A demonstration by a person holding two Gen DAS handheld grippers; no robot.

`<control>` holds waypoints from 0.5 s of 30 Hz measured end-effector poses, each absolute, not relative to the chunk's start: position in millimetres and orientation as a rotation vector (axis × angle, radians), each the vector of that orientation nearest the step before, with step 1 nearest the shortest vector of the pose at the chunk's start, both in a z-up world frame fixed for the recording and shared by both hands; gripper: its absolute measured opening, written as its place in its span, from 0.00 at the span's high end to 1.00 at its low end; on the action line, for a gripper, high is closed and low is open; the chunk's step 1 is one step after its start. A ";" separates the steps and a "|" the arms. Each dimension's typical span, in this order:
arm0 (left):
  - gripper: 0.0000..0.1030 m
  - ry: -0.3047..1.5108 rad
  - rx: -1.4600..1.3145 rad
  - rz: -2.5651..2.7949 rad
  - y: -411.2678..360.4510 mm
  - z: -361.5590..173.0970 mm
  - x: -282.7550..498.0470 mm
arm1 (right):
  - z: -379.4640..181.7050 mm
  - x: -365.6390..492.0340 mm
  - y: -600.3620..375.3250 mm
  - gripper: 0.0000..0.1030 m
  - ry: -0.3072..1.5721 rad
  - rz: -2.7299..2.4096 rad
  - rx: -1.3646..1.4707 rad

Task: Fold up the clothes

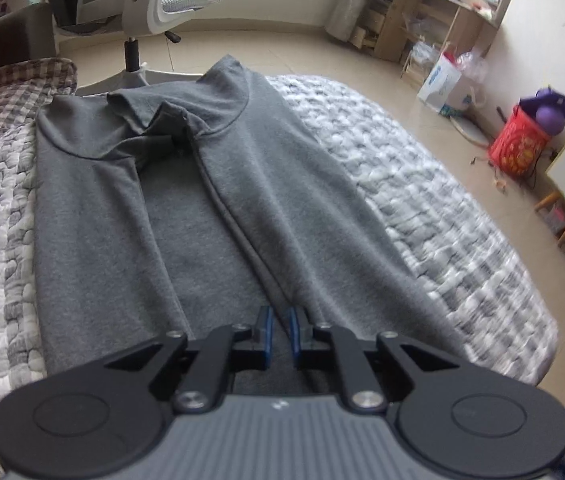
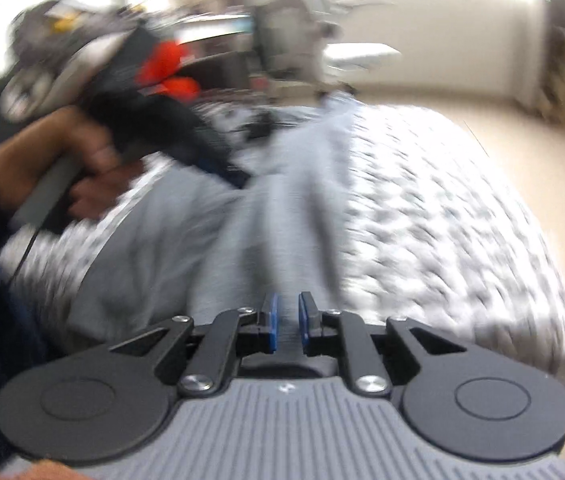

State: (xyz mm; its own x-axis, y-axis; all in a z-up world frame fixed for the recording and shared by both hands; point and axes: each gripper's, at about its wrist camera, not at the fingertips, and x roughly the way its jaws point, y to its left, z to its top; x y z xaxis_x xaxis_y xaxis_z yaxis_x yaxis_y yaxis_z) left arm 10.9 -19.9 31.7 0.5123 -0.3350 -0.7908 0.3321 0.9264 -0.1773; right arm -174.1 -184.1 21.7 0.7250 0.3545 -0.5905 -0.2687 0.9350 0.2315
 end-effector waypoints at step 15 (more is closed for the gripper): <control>0.87 0.995 -0.035 -0.371 -30.9 21.4 -20.8 | -1.7 -168.4 -223.7 0.67 0.818 0.339 0.443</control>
